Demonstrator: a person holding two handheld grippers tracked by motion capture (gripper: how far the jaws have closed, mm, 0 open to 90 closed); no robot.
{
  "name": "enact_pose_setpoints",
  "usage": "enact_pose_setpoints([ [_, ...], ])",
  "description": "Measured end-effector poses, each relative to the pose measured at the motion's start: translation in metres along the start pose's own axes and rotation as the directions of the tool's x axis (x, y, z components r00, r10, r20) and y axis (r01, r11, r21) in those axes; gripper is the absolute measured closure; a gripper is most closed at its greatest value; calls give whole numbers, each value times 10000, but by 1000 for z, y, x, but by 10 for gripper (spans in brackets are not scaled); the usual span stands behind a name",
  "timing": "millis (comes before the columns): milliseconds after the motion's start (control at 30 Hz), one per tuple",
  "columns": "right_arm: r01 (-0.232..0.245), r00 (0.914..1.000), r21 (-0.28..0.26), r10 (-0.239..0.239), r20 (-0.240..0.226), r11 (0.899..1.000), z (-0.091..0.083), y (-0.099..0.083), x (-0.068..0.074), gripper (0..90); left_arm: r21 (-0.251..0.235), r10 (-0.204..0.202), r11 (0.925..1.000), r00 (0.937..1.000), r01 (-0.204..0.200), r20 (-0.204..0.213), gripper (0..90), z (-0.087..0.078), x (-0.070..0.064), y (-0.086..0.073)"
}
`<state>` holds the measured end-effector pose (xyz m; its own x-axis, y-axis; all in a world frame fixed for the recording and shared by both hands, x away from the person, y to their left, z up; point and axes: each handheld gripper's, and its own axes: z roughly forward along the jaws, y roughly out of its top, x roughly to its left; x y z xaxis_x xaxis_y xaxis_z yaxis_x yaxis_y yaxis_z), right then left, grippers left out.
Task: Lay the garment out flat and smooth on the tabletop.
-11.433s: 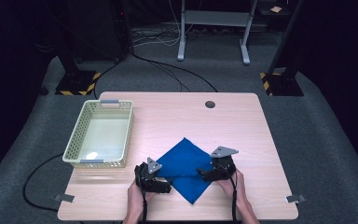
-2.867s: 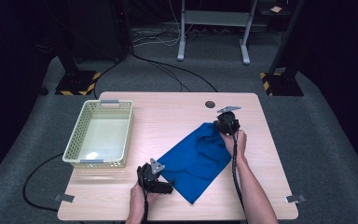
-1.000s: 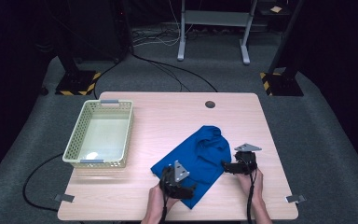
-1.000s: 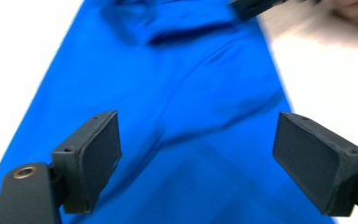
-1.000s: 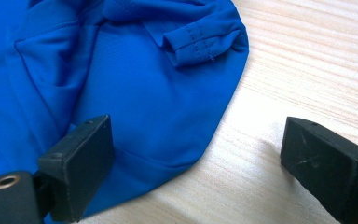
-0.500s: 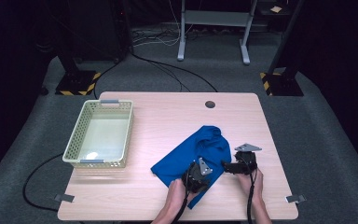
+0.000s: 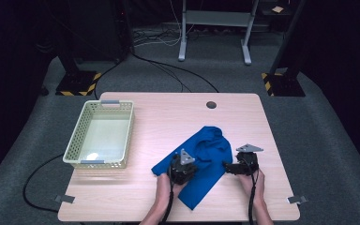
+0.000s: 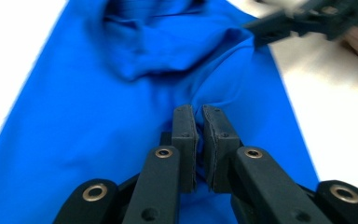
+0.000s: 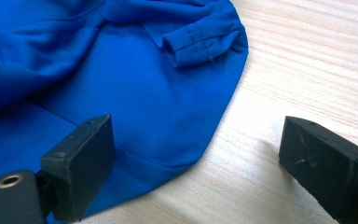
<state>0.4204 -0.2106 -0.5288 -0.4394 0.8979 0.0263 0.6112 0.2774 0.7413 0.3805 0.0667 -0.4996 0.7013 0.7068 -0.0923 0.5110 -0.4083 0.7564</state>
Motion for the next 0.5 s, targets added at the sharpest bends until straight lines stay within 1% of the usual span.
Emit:
enact_pose_setpoints([
  [67, -13, 10000, 0, 13, -1, 10000, 0, 0, 0, 99, -16, -455, 9990, 9990, 455, -7, 835, -6, 14, -4],
  [167, -10, 10000, 3, 10, 0, 10000, 0, 0, 0, 99, 38, -1006, 9949, 9949, 1006, -42, 833, -12, 30, -11],
  [200, -17, 10000, 1, 17, 1, 10000, 0, 0, 0, 99, 73, -1166, 9931, 9932, 1166, -72, 830, -13, 34, -13],
  [233, -8, 10000, 6, 8, -1, 10000, 0, 0, 0, 99, 104, -1273, 9918, 9919, 1273, 6, 824, -14, 37, -15],
  [267, -9, 10000, 3, 9, 3, 10000, 0, 0, 0, 99, 178, -1291, 9915, 9916, 1289, 93, 803, -15, 40, -16],
  [300, -17, 10000, 1, 17, 3, 10000, 0, 0, 0, 99, 241, -1339, 9907, 9910, 1337, 62, 767, -15, 41, -17],
  [333, -18, 10000, 2, 18, 7, 10000, 0, 0, 0, 99, 328, -1381, 9899, 9904, 1378, 74, 694, -15, 41, -17],
  [367, -17, 10000, 0, 17, 5, 10000, 0, 0, 0, 99, 338, -1388, 9898, 9903, 1384, 78, 635, -16, 41, -16],
  [433, -17, 10000, -1, 17, 4, 10000, 0, 0, 0, 100, 263, -1341, 9907, 9909, 1338, 101, 549, -17, 39, -16],
  [467, -19, 10000, 2, 19, 7, 10000, 0, 0, 0, 99, 166, -1217, 9924, 9926, 1216, 25, 490, -19, 35, -12],
  [500, -21, 10000, 2, 21, 6, 10000, 0, 0, 0, 100, 134, -1109, 9937, 9938, 1109, -17, 451, -19, 32, -10],
])
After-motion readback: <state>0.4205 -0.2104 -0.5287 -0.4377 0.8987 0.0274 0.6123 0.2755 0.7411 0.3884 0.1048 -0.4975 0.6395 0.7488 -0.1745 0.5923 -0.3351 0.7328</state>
